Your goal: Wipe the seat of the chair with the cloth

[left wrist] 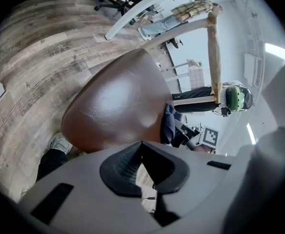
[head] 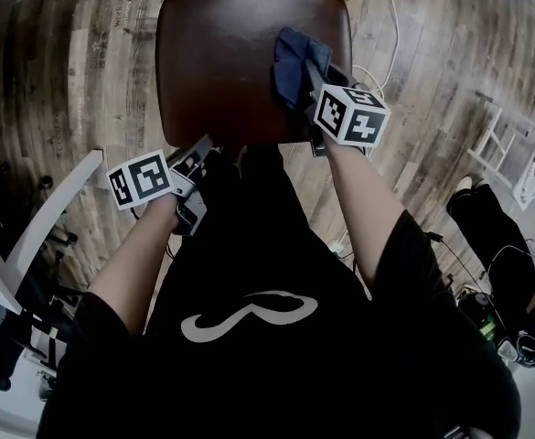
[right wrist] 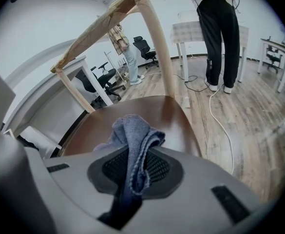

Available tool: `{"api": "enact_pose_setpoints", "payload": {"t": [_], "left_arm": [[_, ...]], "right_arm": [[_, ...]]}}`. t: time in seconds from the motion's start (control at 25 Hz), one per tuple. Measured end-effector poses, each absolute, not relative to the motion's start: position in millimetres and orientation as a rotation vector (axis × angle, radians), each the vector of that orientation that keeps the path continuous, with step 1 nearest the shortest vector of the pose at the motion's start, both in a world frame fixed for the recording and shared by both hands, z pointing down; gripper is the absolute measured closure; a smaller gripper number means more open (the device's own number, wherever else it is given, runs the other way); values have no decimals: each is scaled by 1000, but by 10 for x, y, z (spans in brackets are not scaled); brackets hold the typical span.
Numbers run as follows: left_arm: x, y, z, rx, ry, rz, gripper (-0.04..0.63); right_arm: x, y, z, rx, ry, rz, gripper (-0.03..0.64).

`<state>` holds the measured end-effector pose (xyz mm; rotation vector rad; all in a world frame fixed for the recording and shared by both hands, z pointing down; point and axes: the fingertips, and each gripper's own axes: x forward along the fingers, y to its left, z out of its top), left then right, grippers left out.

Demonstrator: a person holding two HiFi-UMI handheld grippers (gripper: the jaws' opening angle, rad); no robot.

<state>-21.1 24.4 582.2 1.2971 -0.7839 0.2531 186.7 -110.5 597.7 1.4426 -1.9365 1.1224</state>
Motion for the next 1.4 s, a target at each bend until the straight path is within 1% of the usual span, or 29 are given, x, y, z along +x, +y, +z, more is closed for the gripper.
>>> {"api": "enact_pose_setpoints", "payload": {"t": [0.24,0.44,0.76,1.2,1.4], "left_arm": [[-19,194,5844,1300,-796,264,583],[239,137,5838,1325,-786,265,583],[468,178,5784,1322,-774,250,583],[251,347,5830,1301,-807,207,583],[37,496,5840,1293,-810,194,583]], "right_arm": [[2262,-1090,5978,1455,-1936,1073,561],[2536,-1066,5998,1493,-1941,1149,561],[2737,-1028,6016,1460,-1940,1141,561],[2752,-1063,5983,1536,-1899,1103,561],[2695,-1070,5881,1603,-1898,1089,561]]}}
